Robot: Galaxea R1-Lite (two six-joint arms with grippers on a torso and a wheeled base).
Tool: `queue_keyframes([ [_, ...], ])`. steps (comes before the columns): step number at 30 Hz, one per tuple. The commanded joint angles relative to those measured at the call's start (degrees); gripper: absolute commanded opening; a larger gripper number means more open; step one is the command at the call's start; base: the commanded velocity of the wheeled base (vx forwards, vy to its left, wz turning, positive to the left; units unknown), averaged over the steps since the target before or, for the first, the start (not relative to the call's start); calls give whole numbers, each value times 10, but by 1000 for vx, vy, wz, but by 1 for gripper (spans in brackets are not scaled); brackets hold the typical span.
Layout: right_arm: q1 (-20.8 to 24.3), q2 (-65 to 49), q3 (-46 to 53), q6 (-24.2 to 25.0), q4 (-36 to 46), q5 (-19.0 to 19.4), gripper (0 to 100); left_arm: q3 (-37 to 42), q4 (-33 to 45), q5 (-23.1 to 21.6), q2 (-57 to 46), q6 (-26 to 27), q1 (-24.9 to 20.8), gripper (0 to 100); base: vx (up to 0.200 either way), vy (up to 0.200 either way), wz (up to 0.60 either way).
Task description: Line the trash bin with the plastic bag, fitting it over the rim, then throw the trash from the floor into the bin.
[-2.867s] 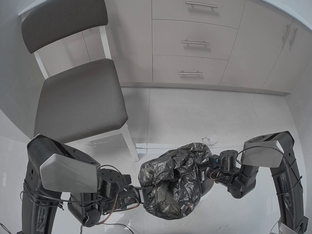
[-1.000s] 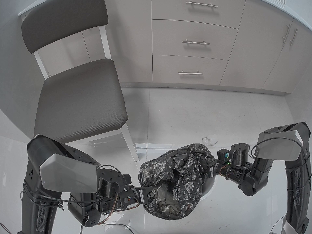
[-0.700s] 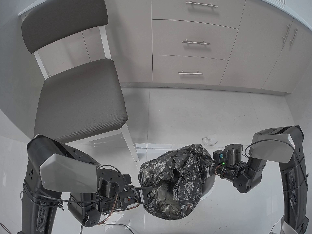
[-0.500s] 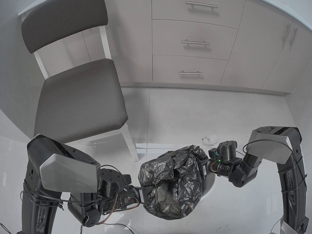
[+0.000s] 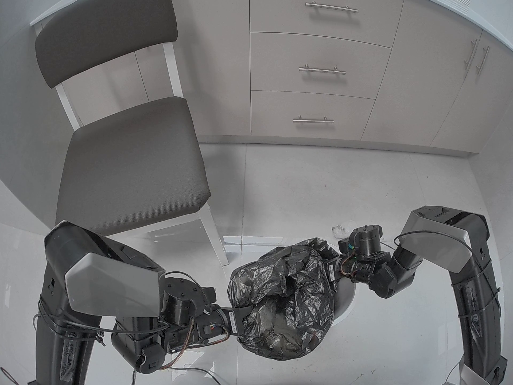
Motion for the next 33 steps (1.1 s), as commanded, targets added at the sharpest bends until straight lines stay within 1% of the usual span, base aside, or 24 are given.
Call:
queue_keyframes([
  [1, 0, 1, -6, 1, 0, 2, 0, 1, 0, 0, 1, -1, 0, 0, 0, 0, 0],
  [6, 3, -39, 19, 4, 1, 0, 0, 0, 0, 0, 1, 0, 0, 0, 0, 0, 0],
  [13, 8, -150, 130, 7, -6, 2, 0, 0, 0, 0, 1, -1, 0, 0, 0, 0, 0],
  [14, 8, -150, 130, 7, -6, 2, 0, 0, 0, 0, 1, -1, 0, 0, 0, 0, 0],
  [17, 20, -197, 202, 11, -26, 2, 0, 0, 0, -1, 1, 0, 0, 0, 0, 0, 0],
  [19, 25, -210, 233, 11, -55, 0, 0, 1, 0, 0, 1, 0, 0, 0, 0, 0, 0],
  [20, 25, -210, 233, 11, -55, 0, 0, 1, 0, 0, 1, 0, 0, 0, 0, 0, 0],
  [22, 31, -215, 266, 10, -96, -3, 0, 1, 0, -1, 1, 0, 0, 0, 0, 0, 0],
  [28, 45, -202, 278, 8, -113, -6, 0, 1, 0, 0, 1, 0, 0, 0, 0, 0, 0],
  [29, 45, -197, 279, 6, -117, -6, 100, 1, 0, 0, 1, 0, 0, 0, 0, 0, 0],
  [33, 45, -186, 284, 6, -137, -6, 100, 1, 0, 0, 0, 0, 0, 0, 0, 0, 0],
])
